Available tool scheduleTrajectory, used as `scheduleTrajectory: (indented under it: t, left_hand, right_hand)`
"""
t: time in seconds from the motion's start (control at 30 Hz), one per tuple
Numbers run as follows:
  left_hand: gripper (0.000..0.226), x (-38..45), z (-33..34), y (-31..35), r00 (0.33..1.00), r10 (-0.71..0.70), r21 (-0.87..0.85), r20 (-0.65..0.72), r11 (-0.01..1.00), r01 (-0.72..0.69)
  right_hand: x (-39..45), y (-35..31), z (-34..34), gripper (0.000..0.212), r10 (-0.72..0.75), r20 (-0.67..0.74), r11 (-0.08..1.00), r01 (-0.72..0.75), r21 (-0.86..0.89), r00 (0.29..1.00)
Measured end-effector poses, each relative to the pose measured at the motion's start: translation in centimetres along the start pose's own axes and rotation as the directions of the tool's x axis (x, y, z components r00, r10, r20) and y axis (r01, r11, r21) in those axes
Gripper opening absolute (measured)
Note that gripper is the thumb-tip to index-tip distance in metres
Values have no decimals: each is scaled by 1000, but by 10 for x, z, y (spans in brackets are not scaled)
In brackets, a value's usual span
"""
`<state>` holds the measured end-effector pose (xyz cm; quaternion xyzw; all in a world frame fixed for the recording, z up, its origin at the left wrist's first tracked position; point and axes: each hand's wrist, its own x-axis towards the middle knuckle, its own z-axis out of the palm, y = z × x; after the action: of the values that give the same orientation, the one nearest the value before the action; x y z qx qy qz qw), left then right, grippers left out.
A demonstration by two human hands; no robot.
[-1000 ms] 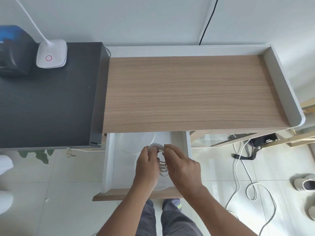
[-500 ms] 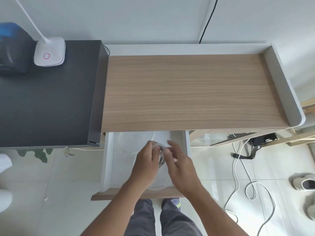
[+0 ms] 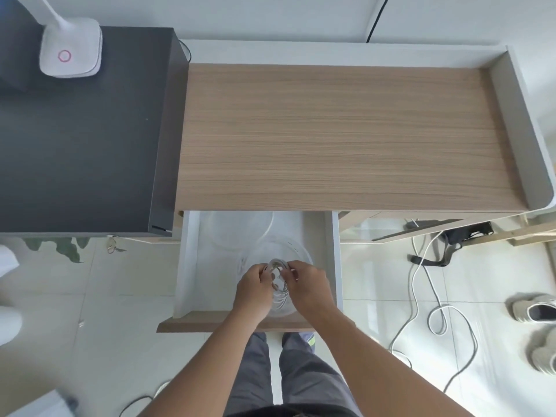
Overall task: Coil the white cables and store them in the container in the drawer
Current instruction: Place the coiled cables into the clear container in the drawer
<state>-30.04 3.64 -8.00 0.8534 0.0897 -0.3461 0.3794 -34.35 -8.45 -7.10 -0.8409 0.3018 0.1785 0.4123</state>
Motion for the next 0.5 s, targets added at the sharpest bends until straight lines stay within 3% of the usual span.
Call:
scheduleTrajectory:
  t: [0.2,0.5]
  left_hand:
    - [23,14,12,-1,997,46,144,-69,989,-36]
    - [22,32,19,-1,999,31,378,5,925,-31]
  right_hand:
    - [25,-7,17,11,83,18,978,-78,-194,996]
    - [43,-14,26,9,86,24,919,-70,-388,996]
